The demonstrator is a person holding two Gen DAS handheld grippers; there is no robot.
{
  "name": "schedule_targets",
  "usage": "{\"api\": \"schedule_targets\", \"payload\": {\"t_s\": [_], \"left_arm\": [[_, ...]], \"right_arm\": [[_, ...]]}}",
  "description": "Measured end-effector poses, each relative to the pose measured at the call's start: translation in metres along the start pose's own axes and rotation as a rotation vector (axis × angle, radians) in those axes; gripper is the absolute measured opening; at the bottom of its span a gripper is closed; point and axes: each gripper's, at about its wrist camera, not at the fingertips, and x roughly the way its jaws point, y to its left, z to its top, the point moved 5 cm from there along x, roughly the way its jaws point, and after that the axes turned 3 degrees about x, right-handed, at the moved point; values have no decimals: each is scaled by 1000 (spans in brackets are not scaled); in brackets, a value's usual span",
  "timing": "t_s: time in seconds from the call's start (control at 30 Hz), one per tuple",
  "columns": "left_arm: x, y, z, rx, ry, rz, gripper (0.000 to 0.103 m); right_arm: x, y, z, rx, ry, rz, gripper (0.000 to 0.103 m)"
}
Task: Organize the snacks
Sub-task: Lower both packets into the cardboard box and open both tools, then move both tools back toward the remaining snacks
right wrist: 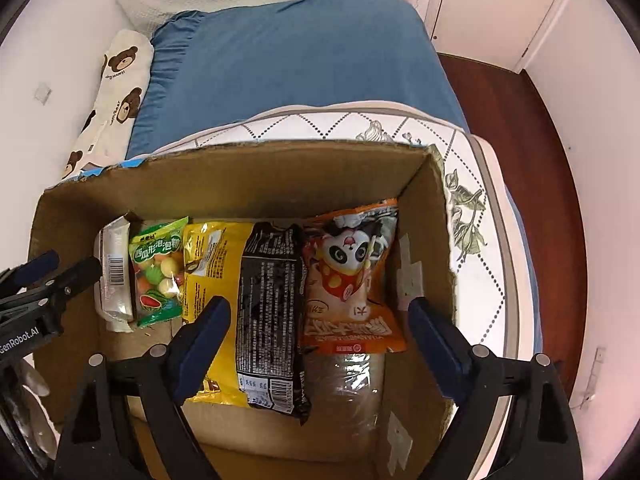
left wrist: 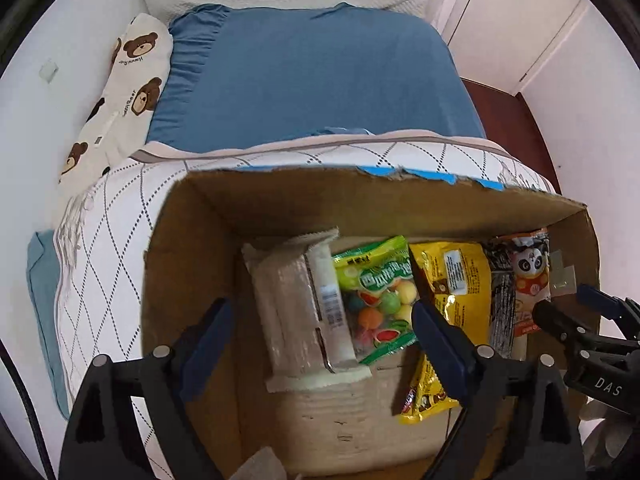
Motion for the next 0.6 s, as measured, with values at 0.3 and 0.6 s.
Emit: {"api": "schedule_targets", "payload": {"t_s": [0.3,0.6], "left_arm": [[-30,-11,-32,12,-83,28,91],[-79,-25,-82,17,-211,22,91]], "right_arm": [[-14,-5,-32,18,-45,-3,92],[-52,-2,-93,2,-147,8,92]]}}
